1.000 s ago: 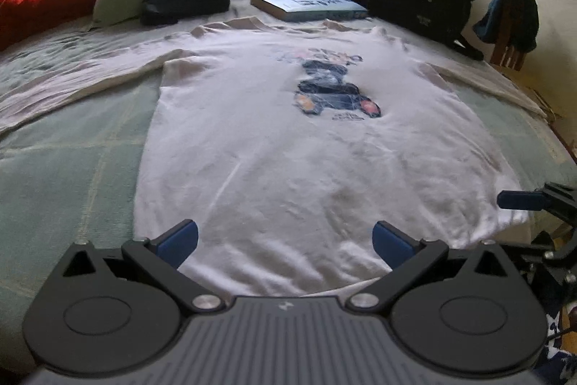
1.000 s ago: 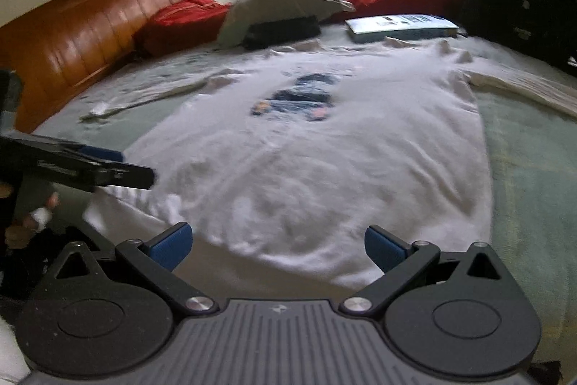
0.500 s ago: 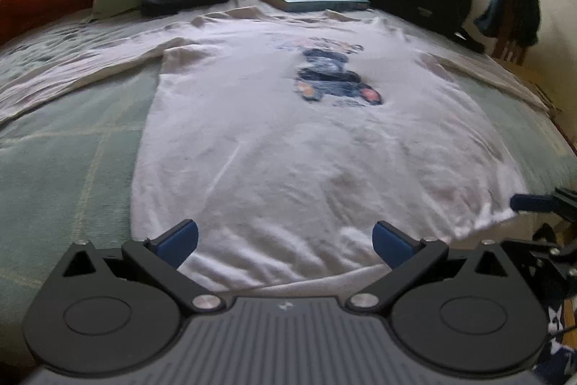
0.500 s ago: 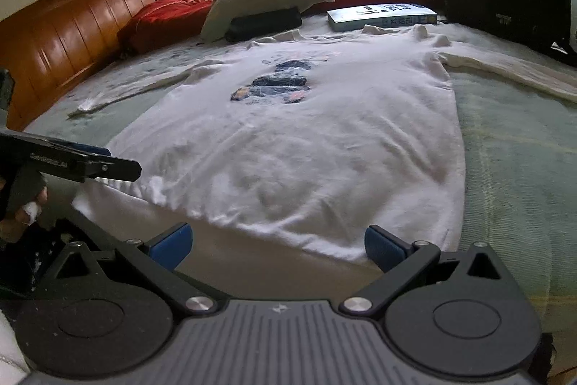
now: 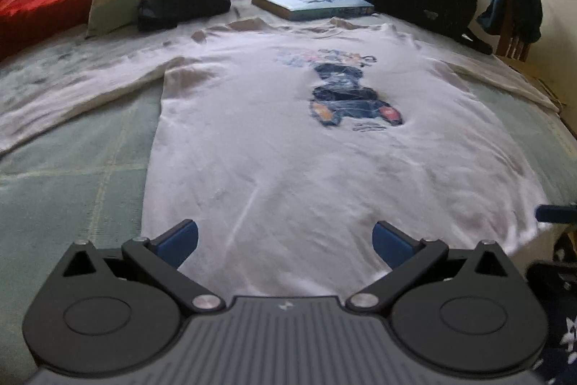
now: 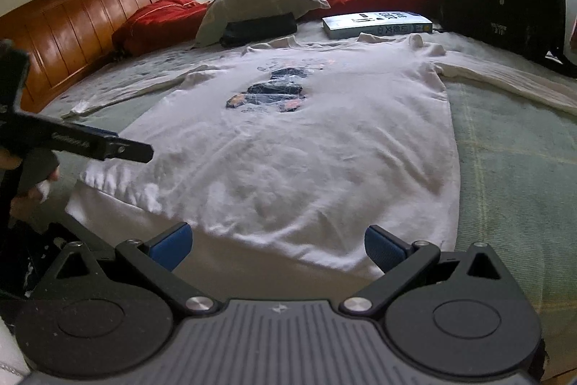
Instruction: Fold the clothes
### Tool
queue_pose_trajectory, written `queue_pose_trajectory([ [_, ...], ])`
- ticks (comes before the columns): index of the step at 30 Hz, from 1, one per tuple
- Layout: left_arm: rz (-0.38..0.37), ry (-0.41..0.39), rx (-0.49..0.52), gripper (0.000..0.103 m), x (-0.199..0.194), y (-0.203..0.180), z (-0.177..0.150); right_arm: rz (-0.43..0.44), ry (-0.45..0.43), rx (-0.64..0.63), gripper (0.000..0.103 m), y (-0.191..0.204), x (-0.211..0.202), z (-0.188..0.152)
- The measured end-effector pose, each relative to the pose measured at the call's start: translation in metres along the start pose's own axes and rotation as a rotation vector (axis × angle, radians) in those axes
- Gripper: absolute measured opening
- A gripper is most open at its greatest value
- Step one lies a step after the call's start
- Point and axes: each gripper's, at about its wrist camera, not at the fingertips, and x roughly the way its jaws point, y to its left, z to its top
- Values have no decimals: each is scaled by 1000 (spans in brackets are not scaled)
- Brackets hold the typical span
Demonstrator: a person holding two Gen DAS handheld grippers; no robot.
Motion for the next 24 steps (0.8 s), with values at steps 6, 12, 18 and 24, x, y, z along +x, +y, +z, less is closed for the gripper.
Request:
queue_pose_trajectory([
  [6,0,-11,31,102,0,6,2,-5,-11,23,103,-4,0,5],
  [12,51,-103,26,102,-23,43,23,6,-20,58,103,-7,3,12],
  [18,155,-184,-107,102,-34,130,29,3,-35,66,103,-4,2,26],
  [24,227,-241,-301,102,-36,219,9,19,-51,61,103,7,5,46],
])
